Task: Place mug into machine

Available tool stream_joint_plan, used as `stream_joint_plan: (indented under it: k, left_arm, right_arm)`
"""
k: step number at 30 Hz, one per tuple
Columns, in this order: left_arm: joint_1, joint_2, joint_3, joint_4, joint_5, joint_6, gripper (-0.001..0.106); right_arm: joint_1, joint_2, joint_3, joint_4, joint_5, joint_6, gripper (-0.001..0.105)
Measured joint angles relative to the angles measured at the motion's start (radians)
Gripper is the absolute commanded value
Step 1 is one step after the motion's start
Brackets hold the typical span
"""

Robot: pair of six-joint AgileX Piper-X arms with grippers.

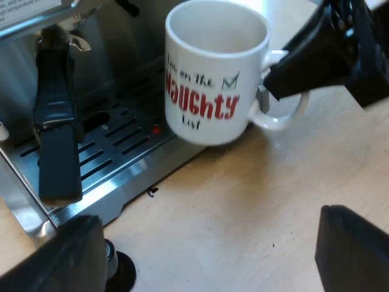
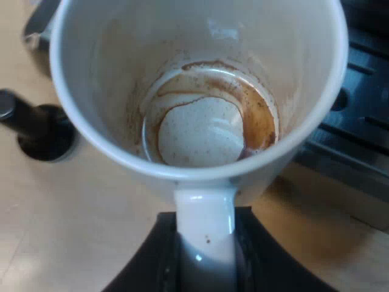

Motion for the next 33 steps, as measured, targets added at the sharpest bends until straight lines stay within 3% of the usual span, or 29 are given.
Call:
stream_joint_plan:
  k: [24,33]
  left_arm:
    - [0.0,0.0,0.0,-0.035,-0.025,0.0,0.071]
    - [0.0,0.0,0.0,-0.035,-0.025,0.0,0.071]
  right_arm:
    - [0.011,0.0,0.0,0.004,-0.013,0.032,0.0]
    - [0.105,0.0,0.0,0.006,0.052,0.116,0.0]
